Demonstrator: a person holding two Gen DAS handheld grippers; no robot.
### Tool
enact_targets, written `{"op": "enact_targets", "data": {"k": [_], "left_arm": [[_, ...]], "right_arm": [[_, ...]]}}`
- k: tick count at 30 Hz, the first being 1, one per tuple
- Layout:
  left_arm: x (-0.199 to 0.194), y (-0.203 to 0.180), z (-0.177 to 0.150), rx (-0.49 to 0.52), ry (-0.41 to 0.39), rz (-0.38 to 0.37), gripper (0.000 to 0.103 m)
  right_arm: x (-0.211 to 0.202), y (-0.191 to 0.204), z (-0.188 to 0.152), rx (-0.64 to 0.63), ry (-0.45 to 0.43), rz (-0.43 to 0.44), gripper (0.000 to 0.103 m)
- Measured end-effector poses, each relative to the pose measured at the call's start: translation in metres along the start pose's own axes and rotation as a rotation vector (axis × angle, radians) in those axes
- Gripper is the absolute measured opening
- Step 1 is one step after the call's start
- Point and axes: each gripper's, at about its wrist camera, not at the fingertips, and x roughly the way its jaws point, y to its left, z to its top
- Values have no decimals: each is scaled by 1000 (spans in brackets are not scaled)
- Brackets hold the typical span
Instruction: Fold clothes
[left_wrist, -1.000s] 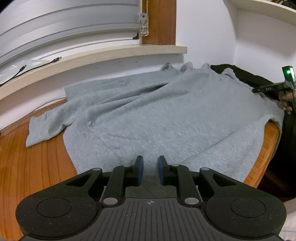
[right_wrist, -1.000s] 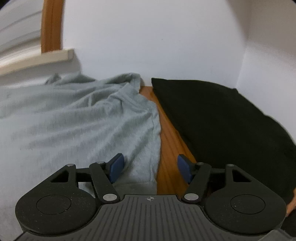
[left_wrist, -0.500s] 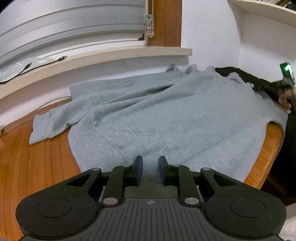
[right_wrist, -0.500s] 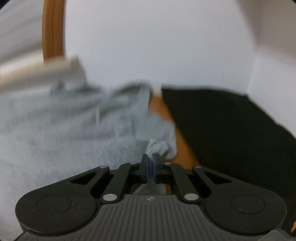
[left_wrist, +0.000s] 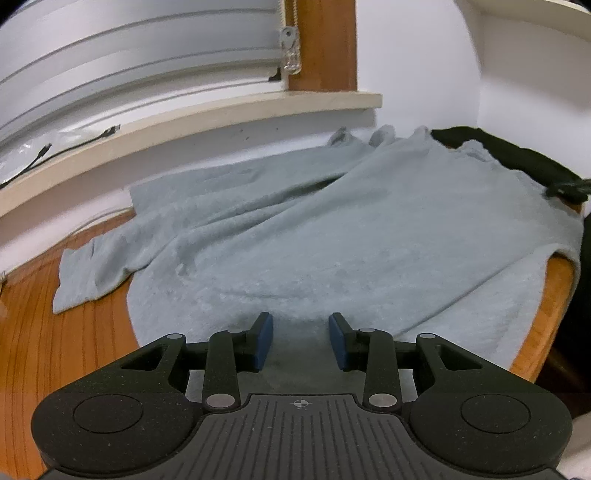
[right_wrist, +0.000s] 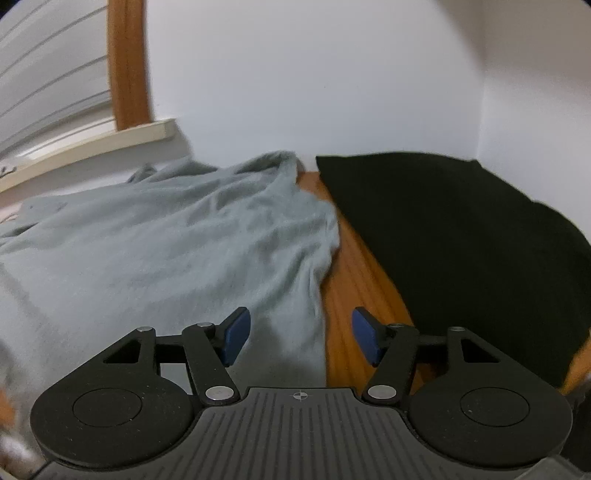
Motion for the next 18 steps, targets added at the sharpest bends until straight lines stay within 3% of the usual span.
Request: {"op": "enact_targets", "data": {"k": [9, 10, 11, 12, 13, 14, 18], "left_arm": [[4, 4, 0, -14, 5, -2, 39], [4, 5, 0, -17, 5, -5, 40], [5, 6, 0, -20, 5, -8, 41], [5, 8, 0, -22, 4, -11, 41], [5, 9, -1, -25, 2, -14, 41], [5, 10, -1, -27, 1, -16, 41], [5, 9, -1, -28, 0, -14, 41]], "right_arm": [[-29, 4, -26, -13, 7, 53, 60], [-30, 5, -27, -15, 4, 59, 54], [-29, 6, -26, -18, 3, 68, 38], [-28, 7, -25, -22, 3, 78, 28], [-28, 8, -24, -25, 2, 88, 7], [-26, 8, -22, -24, 2, 91, 3], [-29, 10, -9, -11, -59, 113, 2]]}}
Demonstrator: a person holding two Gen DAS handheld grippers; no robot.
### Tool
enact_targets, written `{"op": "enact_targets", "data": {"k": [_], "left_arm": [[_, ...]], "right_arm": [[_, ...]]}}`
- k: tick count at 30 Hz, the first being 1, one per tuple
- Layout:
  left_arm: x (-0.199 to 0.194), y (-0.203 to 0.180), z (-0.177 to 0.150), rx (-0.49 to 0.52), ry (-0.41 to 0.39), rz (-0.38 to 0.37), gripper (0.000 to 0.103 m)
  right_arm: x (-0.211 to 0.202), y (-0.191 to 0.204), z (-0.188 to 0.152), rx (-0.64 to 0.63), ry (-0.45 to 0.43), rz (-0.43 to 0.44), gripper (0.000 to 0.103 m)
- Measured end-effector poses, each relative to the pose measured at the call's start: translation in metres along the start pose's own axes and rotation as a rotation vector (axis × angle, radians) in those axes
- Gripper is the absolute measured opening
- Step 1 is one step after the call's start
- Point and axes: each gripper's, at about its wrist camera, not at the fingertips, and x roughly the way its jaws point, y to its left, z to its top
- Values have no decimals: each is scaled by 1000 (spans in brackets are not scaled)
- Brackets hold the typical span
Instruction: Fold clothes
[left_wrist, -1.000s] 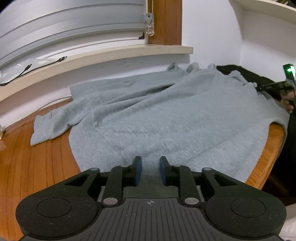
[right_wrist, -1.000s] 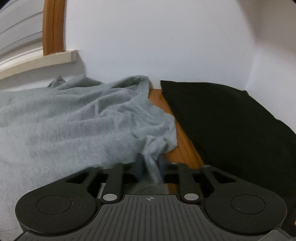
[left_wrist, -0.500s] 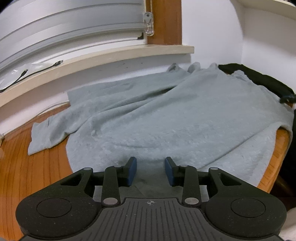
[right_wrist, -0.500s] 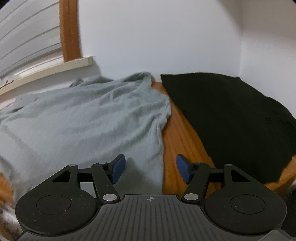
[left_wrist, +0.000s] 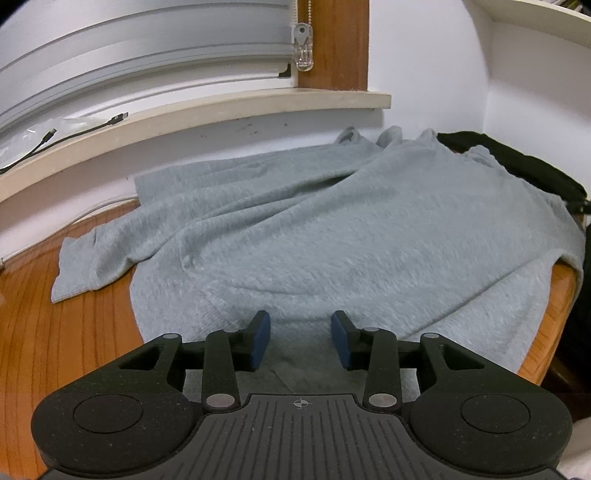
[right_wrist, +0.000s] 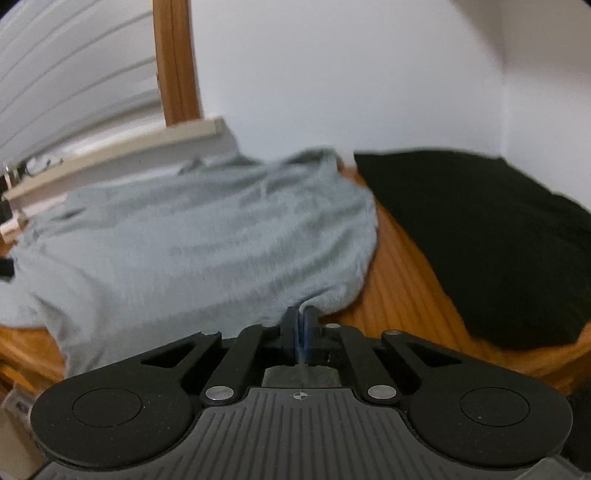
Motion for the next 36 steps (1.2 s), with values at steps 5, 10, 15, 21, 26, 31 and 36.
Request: {"op": "enact_targets", "data": {"k": [5, 10, 15, 21, 26, 31, 36], "left_arm": [[2, -3, 4, 14, 11, 7, 41], [2, -11, 11, 32, 2, 4, 41], [2, -28, 26, 74, -28, -13, 50], [12, -69, 56, 147, -68, -83, 55], [34, -116, 70, 228, -68, -158, 59], [57, -153, 76, 259, -51, -230, 59], [67, -171, 82, 228, -66, -301, 60]], "right_arm": [[4, 10, 36, -1, -85, 38, 2], [33, 32, 79, -47, -144, 48, 2], [82, 53, 115, -96, -145, 42, 2], [143, 62, 118, -146, -42, -54, 0], [163, 58, 105, -132, 46, -89, 3], [136, 52, 89, -106, 41, -45, 22], [89, 40, 59, -78, 45, 21, 50]]}}
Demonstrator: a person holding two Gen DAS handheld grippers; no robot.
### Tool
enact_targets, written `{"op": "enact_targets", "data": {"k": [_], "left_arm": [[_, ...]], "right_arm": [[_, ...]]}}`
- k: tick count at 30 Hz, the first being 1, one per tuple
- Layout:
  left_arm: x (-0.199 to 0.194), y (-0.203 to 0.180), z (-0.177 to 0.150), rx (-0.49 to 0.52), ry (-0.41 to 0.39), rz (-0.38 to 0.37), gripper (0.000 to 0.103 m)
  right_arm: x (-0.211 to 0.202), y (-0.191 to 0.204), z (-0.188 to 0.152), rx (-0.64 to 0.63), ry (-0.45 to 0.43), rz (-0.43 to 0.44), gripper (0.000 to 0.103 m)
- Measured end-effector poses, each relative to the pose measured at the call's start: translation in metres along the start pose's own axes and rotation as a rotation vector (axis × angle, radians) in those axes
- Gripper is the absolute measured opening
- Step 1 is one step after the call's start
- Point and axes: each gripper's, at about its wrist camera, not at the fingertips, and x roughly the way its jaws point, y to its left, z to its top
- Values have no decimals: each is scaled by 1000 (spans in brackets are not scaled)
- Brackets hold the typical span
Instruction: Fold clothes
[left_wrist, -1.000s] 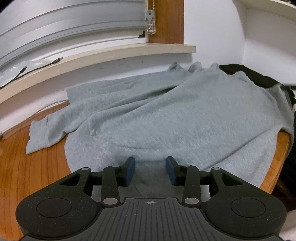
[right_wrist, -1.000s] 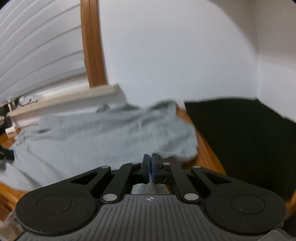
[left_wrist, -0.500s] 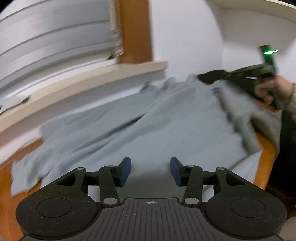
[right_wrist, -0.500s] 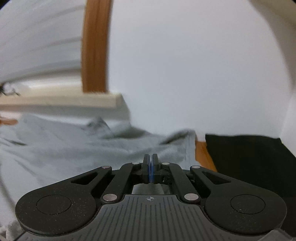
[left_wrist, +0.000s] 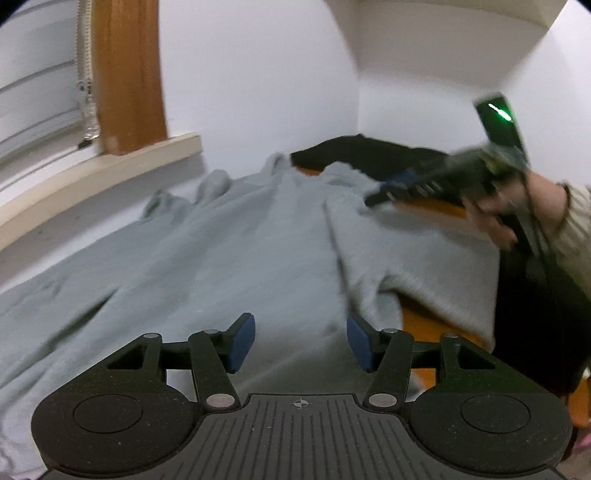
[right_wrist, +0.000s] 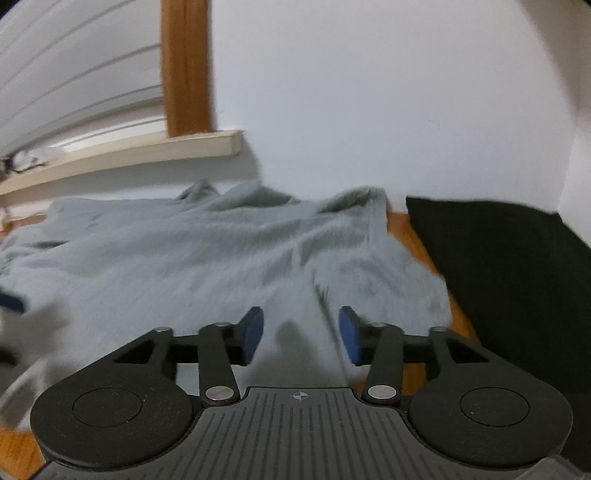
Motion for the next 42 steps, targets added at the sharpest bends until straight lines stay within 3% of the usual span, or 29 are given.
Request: {"op": "enact_targets", "data": {"k": [3, 5, 12, 13, 16, 19, 26, 34, 37, 40, 42], "left_arm": [[5, -5, 3, -13, -21, -44, 63], [7, -11, 5, -8, -33, -69, 73], [19, -39, 10, 66, -42, -78, 73], [20, -43, 10, 77, -40, -76, 73], [23, -46, 10, 93, -33, -69, 73], [22, -42, 8, 75, -34, -62, 73], [6, -27, 4, 36, -47, -30, 74], [-15, -6, 2, -15, -89, 8, 75], [-23, 2, -1, -30, -99, 26, 75], [-29, 9, -3, -38, -101, 45, 76], [-33, 13, -5, -41, -105, 57, 77]], "right_arm": [[-28, -4, -27, -8, 9, -2, 57], [-42, -10, -40, -2, 24, -4, 57], [-75, -23, -73, 4, 47, -10, 57], [-77, -23, -76, 7, 44, -10, 54], [-80, -22, -79, 7, 22, 14, 11], [-76, -19, -78, 1, 10, 28, 3], [-74, -7, -36, -26, -97, 88, 2], [-34, 45, 49, -119, -218, 176, 2], [-10, 74, 76, -135, -230, 236, 2], [15, 104, 87, -193, -200, 234, 4], [22, 114, 83, -227, -196, 185, 7]]}}
